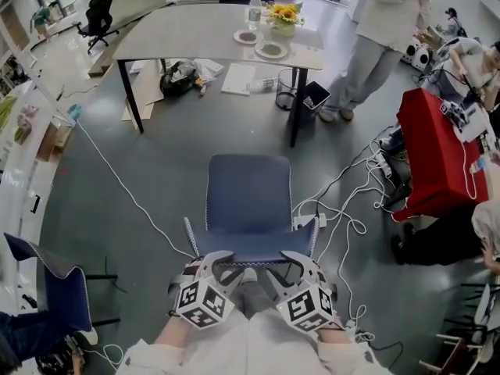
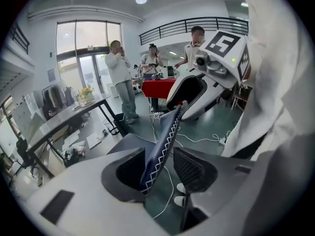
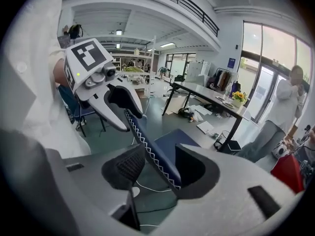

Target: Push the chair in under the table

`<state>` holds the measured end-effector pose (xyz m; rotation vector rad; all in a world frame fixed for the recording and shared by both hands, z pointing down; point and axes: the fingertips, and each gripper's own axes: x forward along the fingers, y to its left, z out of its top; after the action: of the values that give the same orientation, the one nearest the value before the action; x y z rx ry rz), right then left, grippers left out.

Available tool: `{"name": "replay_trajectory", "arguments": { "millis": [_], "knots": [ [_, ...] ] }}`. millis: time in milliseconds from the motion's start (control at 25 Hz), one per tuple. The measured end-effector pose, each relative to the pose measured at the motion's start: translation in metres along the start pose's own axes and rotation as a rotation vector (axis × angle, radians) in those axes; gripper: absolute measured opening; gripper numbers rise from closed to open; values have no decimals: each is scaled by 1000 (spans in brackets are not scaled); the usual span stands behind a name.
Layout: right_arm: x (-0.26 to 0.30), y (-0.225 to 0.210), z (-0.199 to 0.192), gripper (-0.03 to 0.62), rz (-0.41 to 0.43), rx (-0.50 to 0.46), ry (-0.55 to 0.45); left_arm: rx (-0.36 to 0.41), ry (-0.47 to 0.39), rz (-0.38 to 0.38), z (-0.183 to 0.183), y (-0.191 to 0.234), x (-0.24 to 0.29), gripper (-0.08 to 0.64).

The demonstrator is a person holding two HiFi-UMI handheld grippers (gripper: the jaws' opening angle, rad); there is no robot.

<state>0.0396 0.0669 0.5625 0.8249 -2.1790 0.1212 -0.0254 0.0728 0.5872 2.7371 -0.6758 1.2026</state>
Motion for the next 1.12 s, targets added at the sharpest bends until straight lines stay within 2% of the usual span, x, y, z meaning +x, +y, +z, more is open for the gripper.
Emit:
{"name": "replay_trajectory", "arguments": {
  "millis": [240, 360, 520, 1120],
  "knots": [
    [8, 5, -14, 155, -4, -91, 79, 24, 11, -11, 0, -1, 5, 182],
    [12, 3, -15, 143, -22, -117, 91, 36, 18, -16, -2, 3, 5, 149],
    [13, 0, -15, 132, -9, -84, 90, 39, 24, -40, -1, 3, 5, 137],
    [14, -11, -13, 132, -27, -12, 82, 42, 22, -13, 4, 10, 10, 135]
  ]
}}
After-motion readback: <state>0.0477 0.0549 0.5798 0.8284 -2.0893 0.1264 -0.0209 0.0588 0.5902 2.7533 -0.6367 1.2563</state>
